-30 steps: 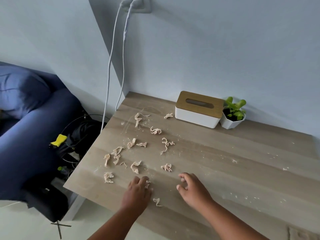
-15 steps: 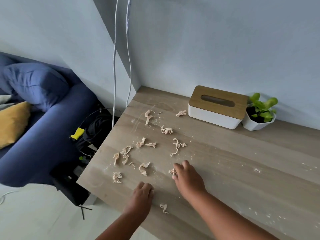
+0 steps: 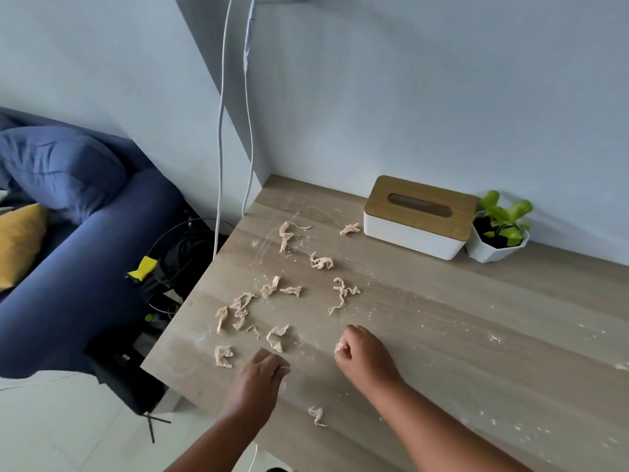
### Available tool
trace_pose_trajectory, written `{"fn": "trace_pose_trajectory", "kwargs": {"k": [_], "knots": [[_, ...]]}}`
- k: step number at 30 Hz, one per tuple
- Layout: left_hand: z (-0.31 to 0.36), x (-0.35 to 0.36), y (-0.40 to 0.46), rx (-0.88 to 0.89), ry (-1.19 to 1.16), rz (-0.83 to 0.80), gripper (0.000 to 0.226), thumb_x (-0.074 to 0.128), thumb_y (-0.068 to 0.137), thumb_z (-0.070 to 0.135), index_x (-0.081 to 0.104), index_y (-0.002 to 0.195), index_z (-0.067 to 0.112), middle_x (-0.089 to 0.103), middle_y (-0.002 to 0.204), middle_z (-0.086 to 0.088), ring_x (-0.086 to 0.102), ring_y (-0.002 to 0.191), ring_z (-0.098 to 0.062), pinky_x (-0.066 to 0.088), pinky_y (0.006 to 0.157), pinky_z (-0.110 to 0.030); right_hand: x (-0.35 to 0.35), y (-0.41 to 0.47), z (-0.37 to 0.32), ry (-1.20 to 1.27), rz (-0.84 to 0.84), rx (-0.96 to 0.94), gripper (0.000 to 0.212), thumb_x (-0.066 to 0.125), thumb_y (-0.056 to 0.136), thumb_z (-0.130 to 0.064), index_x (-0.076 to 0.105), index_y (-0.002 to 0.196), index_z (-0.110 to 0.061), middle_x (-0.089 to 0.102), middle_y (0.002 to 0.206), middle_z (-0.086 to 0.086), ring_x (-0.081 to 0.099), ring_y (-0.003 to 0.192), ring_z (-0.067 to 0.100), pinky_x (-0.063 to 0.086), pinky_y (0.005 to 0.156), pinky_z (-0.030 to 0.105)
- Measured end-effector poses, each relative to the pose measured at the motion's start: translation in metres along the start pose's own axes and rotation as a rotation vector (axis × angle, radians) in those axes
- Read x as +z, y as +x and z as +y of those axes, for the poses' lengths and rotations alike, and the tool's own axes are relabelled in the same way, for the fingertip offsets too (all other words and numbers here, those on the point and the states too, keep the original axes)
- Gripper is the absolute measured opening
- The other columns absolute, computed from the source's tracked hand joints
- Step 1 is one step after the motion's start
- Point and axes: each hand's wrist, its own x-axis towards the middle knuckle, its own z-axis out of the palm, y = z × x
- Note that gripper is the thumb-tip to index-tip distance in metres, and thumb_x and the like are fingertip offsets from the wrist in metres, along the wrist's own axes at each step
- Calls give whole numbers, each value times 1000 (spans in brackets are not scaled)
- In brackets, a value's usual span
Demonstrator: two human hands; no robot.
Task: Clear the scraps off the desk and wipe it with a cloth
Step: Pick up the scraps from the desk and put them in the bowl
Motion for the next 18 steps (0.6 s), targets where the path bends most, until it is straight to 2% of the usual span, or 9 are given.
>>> {"fn": "trace_pose_trajectory", "kwargs": {"k": [3, 5, 7, 11, 15, 18], "knots": [[-4, 1, 18, 38, -13, 22, 13, 76, 91, 13, 70, 80, 12, 61, 89, 2, 63, 77, -21, 54, 73, -39, -3, -4, 0, 138, 57, 93, 10, 62, 86, -16, 55, 81, -11, 68, 87, 2, 64, 80, 24, 51, 71, 38], [-8, 0, 29, 59, -27, 19, 17, 77, 90, 12, 65, 78, 12, 59, 87, 4, 61, 75, -21, 52, 71, -38, -4, -6, 0, 209, 101, 131, 8, 62, 88, -13, 55, 85, -15, 65, 85, 0, 63, 78, 21, 51, 70, 37], [-13, -5, 40, 65, -30, -7, 12, 72, 94, 17, 66, 84, 15, 61, 89, 6, 61, 80, -19, 50, 73, -36, -3, -9, 0, 231, 146, 142, 8, 58, 92, -8, 57, 91, -16, 62, 92, -1, 63, 81, 21, 51, 74, 37], [-26, -28, 57, 19, -10, -129, 9, 54, 103, 25, 60, 97, 25, 66, 80, 6, 64, 76, -17, 51, 69, -37, 7, -17, -9, 243, 195, 227, 19, 54, 92, 2, 56, 85, -16, 61, 92, 2, 63, 82, 24, 52, 78, 38], [-43, -46, 75, 95, -18, -199, 11, 47, 104, 18, 55, 99, 25, 64, 94, 2, 61, 82, -22, 47, 72, -36, 24, -26, -23, 274, 255, 358, 21, 50, 90, 4, 56, 86, -15, 65, 84, 3, 63, 74, 25, 53, 71, 38], [-53, -51, 88, 177, -7, -251, 22, 45, 101, 7, 61, 113, 18, 61, 102, 0, 61, 95, -20, 47, 83, -31, 35, -33, -32, 226, 339, 419, 22, 51, 89, 7, 58, 83, -14, 64, 86, 2, 60, 80, 23, 45, 72, 32]]}}
